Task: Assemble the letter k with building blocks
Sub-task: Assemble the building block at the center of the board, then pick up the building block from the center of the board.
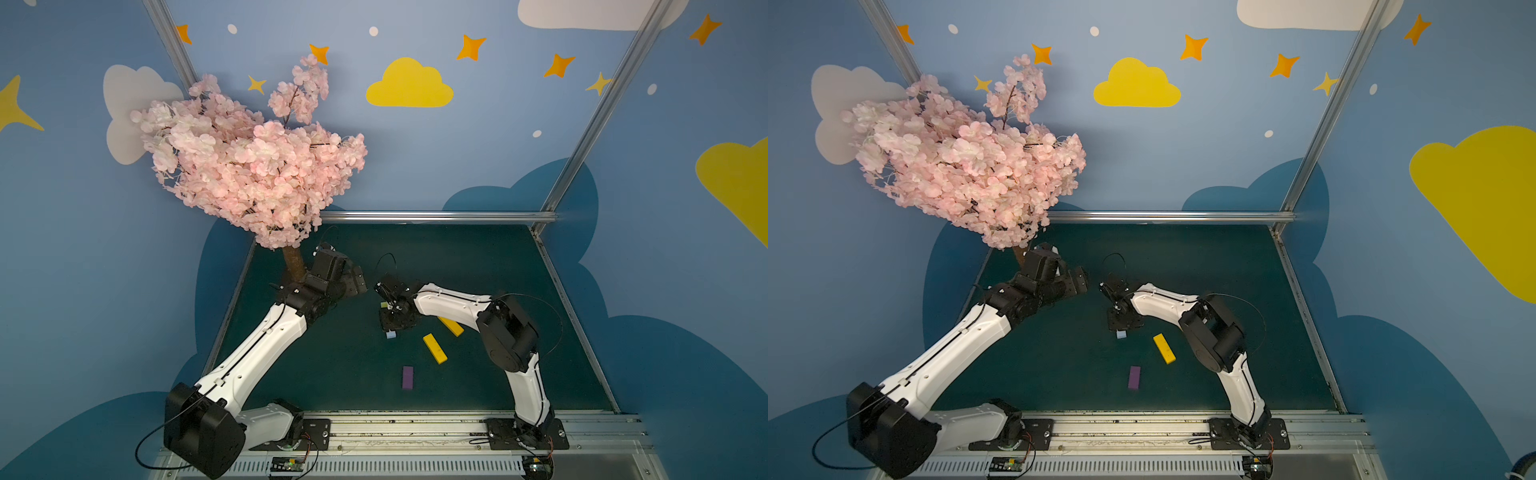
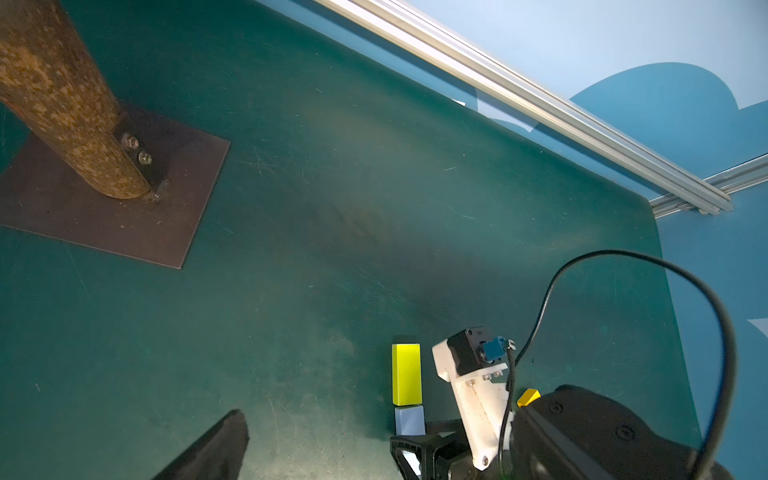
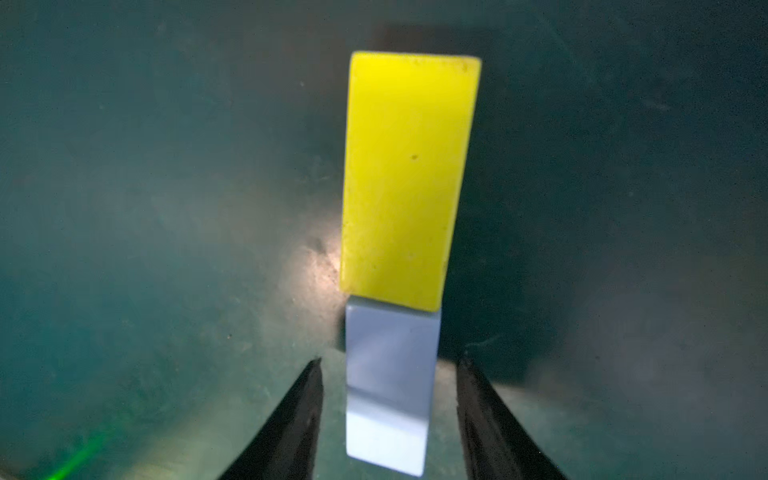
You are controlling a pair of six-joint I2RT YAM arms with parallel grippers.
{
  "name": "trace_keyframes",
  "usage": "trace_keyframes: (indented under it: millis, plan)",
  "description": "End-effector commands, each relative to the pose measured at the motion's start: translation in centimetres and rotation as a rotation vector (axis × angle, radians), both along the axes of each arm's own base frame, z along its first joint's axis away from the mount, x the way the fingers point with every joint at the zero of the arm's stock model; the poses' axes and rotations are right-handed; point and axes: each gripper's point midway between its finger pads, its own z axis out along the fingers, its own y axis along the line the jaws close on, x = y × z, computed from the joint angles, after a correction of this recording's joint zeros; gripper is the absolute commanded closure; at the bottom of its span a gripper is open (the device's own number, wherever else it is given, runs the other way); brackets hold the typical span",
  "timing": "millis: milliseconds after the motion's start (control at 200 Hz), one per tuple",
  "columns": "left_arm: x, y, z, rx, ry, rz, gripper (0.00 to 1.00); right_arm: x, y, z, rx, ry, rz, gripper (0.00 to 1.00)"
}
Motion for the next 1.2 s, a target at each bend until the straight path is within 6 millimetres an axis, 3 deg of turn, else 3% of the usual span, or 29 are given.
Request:
trace_keyframes:
  millis: [0,155,260,380,511,626,796,916,1026,1196]
  plan:
    - [0.2,0.1,-0.4,0.002,0.006,0.008,0.00,-0.3,-0.4,-0.3,-0.041,0.004,-0.001,0.46]
    - [0.3,-0.1,-0.9,0.002,0.019,-0.001,0.00,-0.3,-0.1,0.7,-0.023,-0.021,0.012,0.47]
    - [0.3,-0.7,-1.3,0.027,0.033,-0.044,0.00,0.0,-1.1,3.2,-0.034,-0.118,0.006,0.46]
    - [-1.2,-2.7,-2.1,-0.041,0.070,-0.158,0.00,1.8,-4.7,7.4,-0.057,-0.251,-0.062,0.45]
    - [-2.5,-6.9,-2.6,-0.398,0.110,-0.283,0.00,3.5,-9.7,10.4,-0.021,-0.314,-0.151,0.44]
    - [-3.2,-9.5,-1.4,-0.574,0.126,-0.393,0.00,4.4,-13.6,11.8,-0.031,-0.349,-0.215,0.44]
    - [-4.5,-10.8,0.2,-0.524,0.114,-0.381,0.00,4.3,-17.2,12.4,-0.073,-0.397,-0.299,0.44]
    - [-6.3,-11.4,-2.0,-0.442,0.249,-0.339,0.04,3.9,-18.6,12.2,-0.089,-0.403,-0.318,0.44]
    - [-8.5,-10.9,-5.3,-0.235,0.377,-0.289,0.08,3.9,-19.6,12.2,-0.097,-0.408,-0.332,0.44]
    - [-12.0,-10.9,-9.7,-0.030,0.519,-0.223,0.15,4.6,-22.4,13.9,-0.106,-0.460,-0.390,0.44]
